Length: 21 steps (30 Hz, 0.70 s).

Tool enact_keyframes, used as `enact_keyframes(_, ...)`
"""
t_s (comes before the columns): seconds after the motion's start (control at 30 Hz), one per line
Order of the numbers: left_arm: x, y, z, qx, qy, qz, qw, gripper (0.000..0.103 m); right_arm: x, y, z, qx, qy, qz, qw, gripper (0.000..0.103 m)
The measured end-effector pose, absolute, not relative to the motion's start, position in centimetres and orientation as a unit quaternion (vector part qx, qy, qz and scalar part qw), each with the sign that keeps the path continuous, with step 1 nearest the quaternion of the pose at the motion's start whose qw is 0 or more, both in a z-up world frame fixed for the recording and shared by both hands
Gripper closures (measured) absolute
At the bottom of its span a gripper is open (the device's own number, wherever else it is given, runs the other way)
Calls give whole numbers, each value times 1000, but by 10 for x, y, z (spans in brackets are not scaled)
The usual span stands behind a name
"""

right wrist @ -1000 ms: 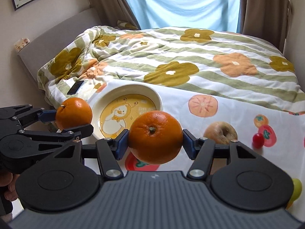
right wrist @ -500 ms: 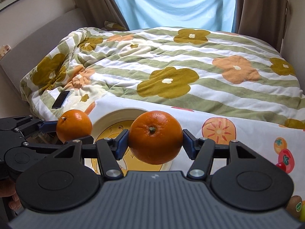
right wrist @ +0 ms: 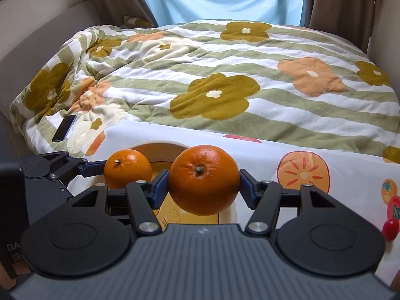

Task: Organize fruits
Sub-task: 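Carry the orange in the left tool while the right tool carries its orange to the bowl, then open the left tool to drop the orange in the bowl while the right tool releases its orange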

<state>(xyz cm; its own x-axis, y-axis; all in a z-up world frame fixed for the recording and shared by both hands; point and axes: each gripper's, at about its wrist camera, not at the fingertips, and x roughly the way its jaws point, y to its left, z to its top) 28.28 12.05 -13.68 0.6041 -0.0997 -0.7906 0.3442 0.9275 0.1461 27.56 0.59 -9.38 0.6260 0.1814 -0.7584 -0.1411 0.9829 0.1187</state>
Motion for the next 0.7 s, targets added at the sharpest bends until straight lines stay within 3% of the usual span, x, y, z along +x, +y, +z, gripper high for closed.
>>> enact_keyframes(0.2, 287, 118, -143, 151, 434, -131, 879, 35, 279, 5, -99, 19, 427, 96, 899, 29)
enact_keyframes(0.27, 282, 120, -139, 152, 424, -135, 882, 15, 278, 5, -98, 17, 427, 99, 899, 29)
enact_keyframes(0.33, 276, 123, -133, 151, 412, -139, 888, 7, 279, 6, -98, 12, 426, 104, 899, 29)
enact_keyframes(0.7, 249, 131, -126, 151, 426, -130, 882, 6, 276, 24, -106, -60, 419, 162, 892, 29)
